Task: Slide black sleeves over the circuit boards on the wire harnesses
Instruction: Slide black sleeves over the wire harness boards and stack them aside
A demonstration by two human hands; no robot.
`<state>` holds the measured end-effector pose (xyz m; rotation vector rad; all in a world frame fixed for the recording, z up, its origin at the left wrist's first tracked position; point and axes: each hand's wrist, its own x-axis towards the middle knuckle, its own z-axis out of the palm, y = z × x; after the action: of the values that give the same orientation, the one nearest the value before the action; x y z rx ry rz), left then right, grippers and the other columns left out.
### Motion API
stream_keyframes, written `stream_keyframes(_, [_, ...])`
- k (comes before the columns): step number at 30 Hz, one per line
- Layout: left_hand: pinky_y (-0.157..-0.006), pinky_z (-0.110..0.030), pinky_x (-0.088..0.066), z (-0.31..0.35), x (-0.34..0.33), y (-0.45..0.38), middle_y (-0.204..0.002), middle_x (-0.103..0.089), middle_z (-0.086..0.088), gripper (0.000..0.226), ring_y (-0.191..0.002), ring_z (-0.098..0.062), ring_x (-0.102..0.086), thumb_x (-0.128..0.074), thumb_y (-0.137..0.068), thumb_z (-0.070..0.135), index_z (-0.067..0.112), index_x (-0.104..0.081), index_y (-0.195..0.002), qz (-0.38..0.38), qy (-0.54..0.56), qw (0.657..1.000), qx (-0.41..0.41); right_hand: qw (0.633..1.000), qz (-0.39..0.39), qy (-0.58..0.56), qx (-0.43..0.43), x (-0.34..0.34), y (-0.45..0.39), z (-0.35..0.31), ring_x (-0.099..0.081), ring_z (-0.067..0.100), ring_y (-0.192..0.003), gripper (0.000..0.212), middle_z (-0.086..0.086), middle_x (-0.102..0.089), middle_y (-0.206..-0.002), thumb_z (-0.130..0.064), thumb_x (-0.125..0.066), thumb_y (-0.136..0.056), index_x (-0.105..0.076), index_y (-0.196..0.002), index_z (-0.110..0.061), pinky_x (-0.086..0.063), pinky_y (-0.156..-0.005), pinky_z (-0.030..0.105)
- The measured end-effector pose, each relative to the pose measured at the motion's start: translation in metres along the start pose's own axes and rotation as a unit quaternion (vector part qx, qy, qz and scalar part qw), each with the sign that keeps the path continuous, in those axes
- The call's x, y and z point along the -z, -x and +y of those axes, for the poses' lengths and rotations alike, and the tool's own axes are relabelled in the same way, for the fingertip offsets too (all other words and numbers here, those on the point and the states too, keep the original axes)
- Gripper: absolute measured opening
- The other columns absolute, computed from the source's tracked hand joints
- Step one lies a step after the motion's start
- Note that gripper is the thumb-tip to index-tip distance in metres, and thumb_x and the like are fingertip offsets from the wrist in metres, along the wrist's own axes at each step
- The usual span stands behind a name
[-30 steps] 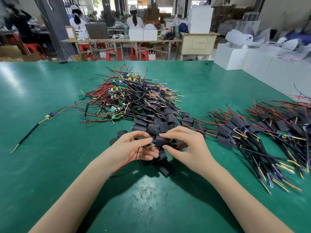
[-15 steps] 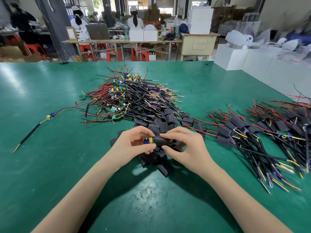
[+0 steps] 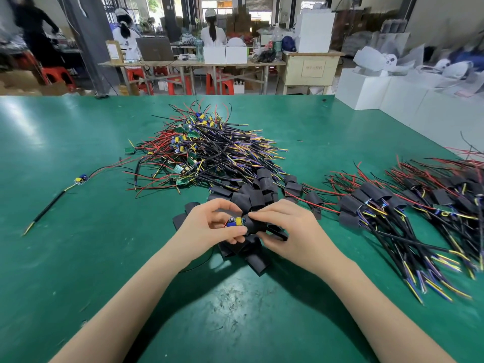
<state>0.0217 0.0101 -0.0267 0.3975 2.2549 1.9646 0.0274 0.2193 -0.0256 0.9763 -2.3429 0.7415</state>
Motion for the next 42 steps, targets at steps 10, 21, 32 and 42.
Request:
stream_keyframes(10, [-0.063,-0.025,-0.055,-0.003,-0.002,0.0,-0.075,-0.073,-0.015,0.029,-0.063,-0.026,-0.069,-0.078,-0.076,0.01,0.005,-0.055,-0.092,-0.003,-0.028,0.999,-0.04,0.995,-0.038,-0.04,-0.085,0.007,0.0,-0.006,-0.062,0.015,-0.089,0.032,-0.003,-0.069,-0.098,-0.011,-0.073,-0.074,-0.069,-0.105,-0.014,-0.049,-0.083,0.036])
stream_keyframes(21, [-0.07,-0.026,-0.055,-0.003,0.003,0.002,-0.082,-0.07,-0.009,0.027,-0.071,-0.021,-0.069,-0.077,-0.08,0.004,0.018,-0.057,-0.092,-0.05,-0.073,0.991,-0.101,0.992,-0.017,-0.065,-0.106,0.005,0.0,-0.01,-0.061,0.007,-0.075,0.029,-0.003,-0.069,-0.085,-0.012,-0.077,-0.068,-0.073,-0.096,-0.015,-0.048,-0.07,0.022])
stream_keyframes(32, [-0.069,-0.027,-0.054,0.001,0.008,0.002,-0.095,-0.07,-0.006,0.024,-0.073,-0.016,-0.061,-0.066,-0.087,-0.005,0.007,-0.063,-0.107,-0.093,-0.053,0.993,-0.049,0.993,-0.009,-0.055,-0.106,0.009,0.0,-0.008,-0.058,0.01,-0.072,0.026,-0.001,-0.068,-0.082,-0.01,-0.078,-0.067,-0.072,-0.092,-0.012,-0.047,-0.069,0.024])
stream_keyframes(42, [-0.068,-0.023,-0.053,-0.002,0.004,0.001,-0.081,-0.073,-0.005,0.02,-0.064,-0.016,-0.064,-0.07,-0.083,-0.003,0.005,-0.07,-0.101,-0.052,-0.017,0.997,-0.054,0.997,-0.022,-0.008,-0.074,0.008,0.002,-0.007,-0.059,0.011,-0.076,0.03,-0.003,-0.067,-0.089,-0.013,-0.079,-0.069,-0.071,-0.098,-0.012,-0.048,-0.07,0.023])
